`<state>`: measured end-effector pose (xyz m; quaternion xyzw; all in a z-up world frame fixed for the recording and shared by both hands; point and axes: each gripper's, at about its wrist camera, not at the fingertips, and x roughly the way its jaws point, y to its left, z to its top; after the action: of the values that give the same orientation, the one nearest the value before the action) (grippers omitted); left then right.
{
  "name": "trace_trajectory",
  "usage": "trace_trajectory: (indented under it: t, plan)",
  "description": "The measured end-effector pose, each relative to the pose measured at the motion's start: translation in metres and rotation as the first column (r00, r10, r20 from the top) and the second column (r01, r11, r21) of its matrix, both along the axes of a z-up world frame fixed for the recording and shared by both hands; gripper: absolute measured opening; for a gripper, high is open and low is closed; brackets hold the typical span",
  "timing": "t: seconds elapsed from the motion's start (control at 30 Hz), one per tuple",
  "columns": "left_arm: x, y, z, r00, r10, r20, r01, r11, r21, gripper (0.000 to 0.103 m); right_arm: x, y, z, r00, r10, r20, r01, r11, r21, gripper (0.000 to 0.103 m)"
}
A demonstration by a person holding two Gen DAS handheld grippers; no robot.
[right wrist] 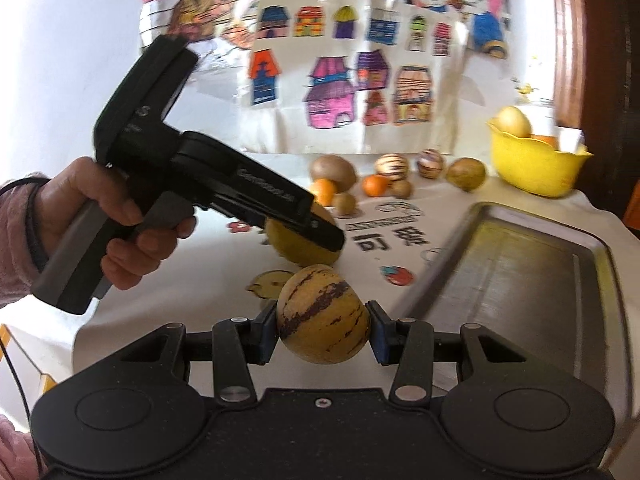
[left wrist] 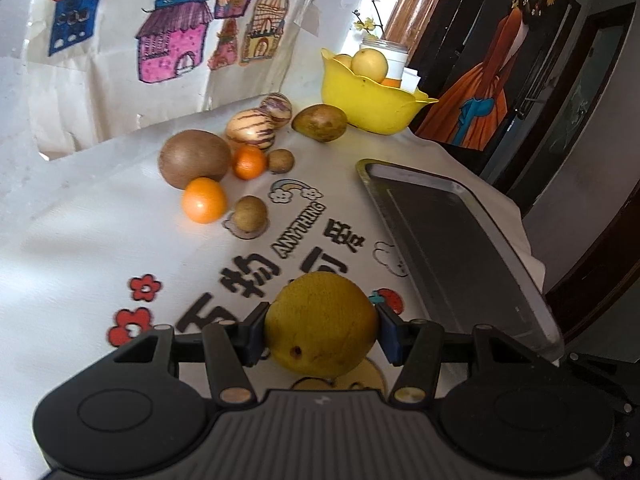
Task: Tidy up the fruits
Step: 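Carry the pear with the left tool while the right tool carries the pepino to the metal tray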
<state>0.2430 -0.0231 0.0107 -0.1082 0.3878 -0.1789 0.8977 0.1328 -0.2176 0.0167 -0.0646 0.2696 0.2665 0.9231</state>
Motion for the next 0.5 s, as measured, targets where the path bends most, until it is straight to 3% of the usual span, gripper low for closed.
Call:
trace_trajectory:
  t: [0.23,0.5]
  plan:
    - [0.01,-0.015,0.0,1.0,0.013,-0.019,-0.014,0.999,-0.04,0.059,0.003,-0.032,0.005,0.997,-0.069,0.021,0.069,0.998,0.008,0.047]
    - [0.036,-0.044,0.016,1.0,0.014,0.013,-0.013,0.998,-0.055,0.059,0.03,-0.073,0.009,0.991,-0.134,0.03,0.134,0.991,0.003,0.047]
